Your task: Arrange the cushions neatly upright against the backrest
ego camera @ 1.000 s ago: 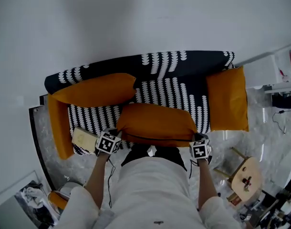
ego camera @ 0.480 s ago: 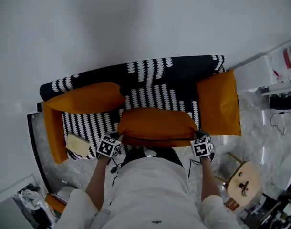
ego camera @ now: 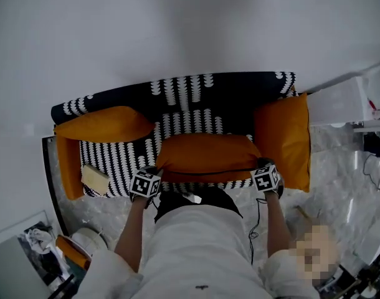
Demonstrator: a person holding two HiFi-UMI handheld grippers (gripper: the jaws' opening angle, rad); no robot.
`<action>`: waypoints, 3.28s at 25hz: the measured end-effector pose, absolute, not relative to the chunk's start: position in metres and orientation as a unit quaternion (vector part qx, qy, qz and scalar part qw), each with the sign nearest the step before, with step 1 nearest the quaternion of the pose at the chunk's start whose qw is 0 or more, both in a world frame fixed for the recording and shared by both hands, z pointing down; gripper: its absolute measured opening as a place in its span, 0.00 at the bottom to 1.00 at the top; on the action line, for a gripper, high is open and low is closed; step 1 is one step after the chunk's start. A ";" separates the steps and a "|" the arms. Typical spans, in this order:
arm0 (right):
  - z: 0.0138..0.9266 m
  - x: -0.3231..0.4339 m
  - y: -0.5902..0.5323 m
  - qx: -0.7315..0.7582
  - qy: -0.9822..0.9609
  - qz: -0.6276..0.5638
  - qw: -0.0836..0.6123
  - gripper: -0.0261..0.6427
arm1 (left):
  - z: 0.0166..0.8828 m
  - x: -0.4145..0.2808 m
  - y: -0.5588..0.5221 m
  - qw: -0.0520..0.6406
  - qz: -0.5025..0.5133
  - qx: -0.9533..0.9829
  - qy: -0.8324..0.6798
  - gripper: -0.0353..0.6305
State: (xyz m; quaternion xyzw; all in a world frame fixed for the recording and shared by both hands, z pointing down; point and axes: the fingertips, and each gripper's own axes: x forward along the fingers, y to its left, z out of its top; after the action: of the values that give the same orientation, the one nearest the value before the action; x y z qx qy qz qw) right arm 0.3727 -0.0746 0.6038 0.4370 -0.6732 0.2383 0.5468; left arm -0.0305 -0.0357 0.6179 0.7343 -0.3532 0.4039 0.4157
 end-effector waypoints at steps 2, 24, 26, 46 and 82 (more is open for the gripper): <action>0.615 0.387 -0.092 0.423 -0.675 0.241 0.554 0.06 | 0.629 -0.016 -0.048 0.428 0.408 0.723 -0.357 0.12; 0.618 0.347 -0.295 0.440 -0.721 0.141 0.516 0.06 | 0.690 -0.043 -0.205 0.464 0.406 0.658 -0.432 0.13; 0.615 0.339 -0.303 0.435 -0.728 0.130 0.514 0.06 | 0.693 -0.048 -0.200 0.478 0.395 0.654 -0.433 0.13; 0.632 0.369 -0.360 0.500 -0.701 0.135 0.490 0.05 | 0.688 -0.029 -0.266 0.424 0.453 0.657 -0.428 0.13; 0.589 0.318 -0.161 0.445 -0.764 0.167 0.436 0.05 | 0.594 -0.017 -0.155 0.258 0.396 0.720 -0.508 0.21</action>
State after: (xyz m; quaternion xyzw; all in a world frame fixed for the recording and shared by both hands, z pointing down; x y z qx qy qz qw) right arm 0.3181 -0.1609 0.5886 0.4452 -0.7640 0.1674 0.4359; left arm -0.0171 -0.1548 0.5940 0.7198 -0.5084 0.3963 0.2576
